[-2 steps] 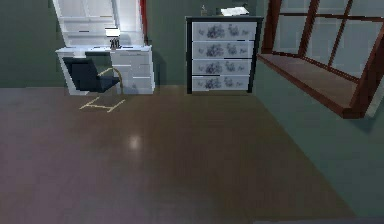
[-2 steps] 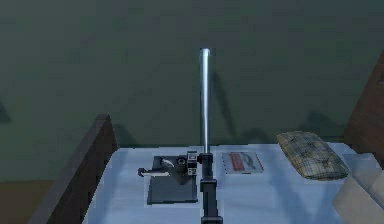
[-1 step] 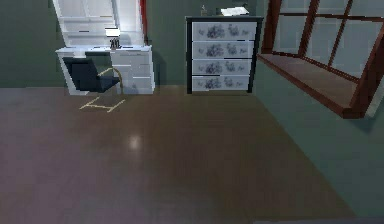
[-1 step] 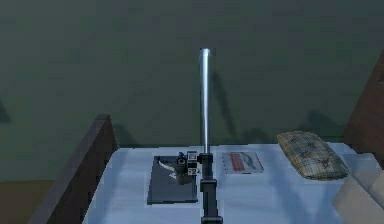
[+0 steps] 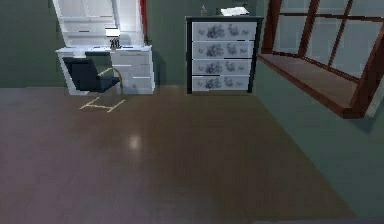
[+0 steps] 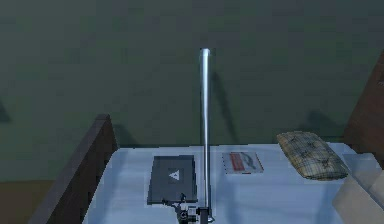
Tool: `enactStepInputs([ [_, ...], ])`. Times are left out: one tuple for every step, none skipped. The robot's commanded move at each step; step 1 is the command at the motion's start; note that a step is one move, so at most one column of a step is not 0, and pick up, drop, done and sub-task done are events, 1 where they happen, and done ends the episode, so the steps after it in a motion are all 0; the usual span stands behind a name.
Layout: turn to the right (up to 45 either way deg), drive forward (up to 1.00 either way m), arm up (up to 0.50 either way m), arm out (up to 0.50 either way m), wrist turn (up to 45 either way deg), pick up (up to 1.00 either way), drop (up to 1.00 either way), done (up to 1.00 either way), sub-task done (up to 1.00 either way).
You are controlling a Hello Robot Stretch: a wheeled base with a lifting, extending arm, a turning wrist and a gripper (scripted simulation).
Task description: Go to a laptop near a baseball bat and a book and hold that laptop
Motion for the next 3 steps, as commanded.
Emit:
enactStepInputs([
  [0.0, 0.0, 0.0, 0.0, 0.0, 1.0, 0.0, 0.0, 0.0],
  [0.0, 0.0, 0.1, 0.0, 0.0, 0.0, 0.0, 0.0, 0.0],
  [0.0, 0.0, 0.0, 0.0, 0.0, 0.0, 0.0, 1.0, 0.0],
])
